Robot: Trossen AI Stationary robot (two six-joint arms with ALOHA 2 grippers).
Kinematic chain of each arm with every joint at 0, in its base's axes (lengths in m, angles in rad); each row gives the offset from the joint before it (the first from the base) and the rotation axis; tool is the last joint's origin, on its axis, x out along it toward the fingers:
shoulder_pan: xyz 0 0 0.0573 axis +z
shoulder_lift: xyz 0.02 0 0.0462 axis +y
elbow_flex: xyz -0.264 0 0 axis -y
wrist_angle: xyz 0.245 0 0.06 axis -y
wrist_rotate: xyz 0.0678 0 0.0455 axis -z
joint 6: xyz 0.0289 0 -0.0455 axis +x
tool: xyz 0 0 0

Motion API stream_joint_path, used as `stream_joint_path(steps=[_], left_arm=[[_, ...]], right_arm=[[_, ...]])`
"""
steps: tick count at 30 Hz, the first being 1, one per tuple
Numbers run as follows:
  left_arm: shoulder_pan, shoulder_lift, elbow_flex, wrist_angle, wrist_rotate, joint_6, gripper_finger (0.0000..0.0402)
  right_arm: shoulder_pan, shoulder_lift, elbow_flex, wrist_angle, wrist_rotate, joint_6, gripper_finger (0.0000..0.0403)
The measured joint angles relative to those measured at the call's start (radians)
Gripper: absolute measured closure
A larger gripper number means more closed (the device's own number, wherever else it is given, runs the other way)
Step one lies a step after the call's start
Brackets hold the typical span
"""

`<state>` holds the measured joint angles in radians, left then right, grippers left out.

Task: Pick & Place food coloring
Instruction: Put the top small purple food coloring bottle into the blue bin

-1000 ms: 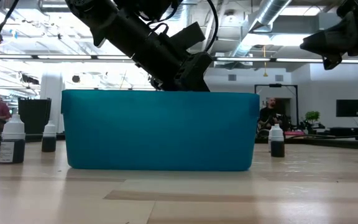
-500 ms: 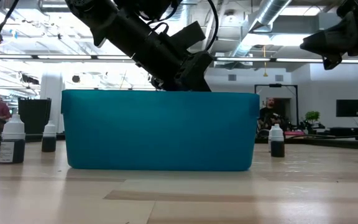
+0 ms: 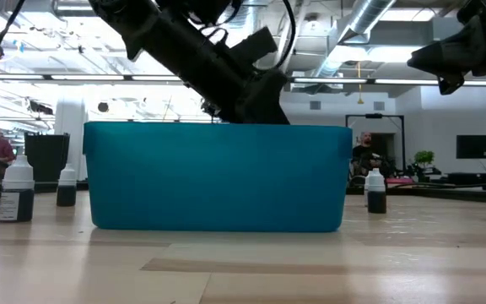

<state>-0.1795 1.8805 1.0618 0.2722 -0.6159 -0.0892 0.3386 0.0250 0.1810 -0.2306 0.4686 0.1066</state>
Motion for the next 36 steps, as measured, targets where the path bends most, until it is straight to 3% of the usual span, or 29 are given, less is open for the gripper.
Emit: stream_joint_path(steps=[9,17,24,29,36], left_arm=[[-0.023,-0.157,0.000,-0.061,-0.001,0.003,0.0149],[-0.051,-0.298,0.000,-0.095,-0.002,0.051,0.0149],[-0.092,-0.477,0.000,-0.235,-0.005,0.014,0.0149],[-0.147,-0.608,0.000,-0.351,-0.062,-0.021,0.0149],[-0.231,-0.720,0.000,-0.537,-0.120,-0.106,0.0149]], right_arm=[[0.000,0.000,0.000,0.007,0.000,0.000,0.0344],[0.000,0.000,0.000,0.114,0.002,0.000,0.0344],[0.000,0.002,0.000,0.130,0.002,0.046,0.0344],[0.000,0.015,0.013,0.162,0.010,0.051,0.0344],[0.000,0.138,0.122,0.164,0.035,0.043,0.0344]])
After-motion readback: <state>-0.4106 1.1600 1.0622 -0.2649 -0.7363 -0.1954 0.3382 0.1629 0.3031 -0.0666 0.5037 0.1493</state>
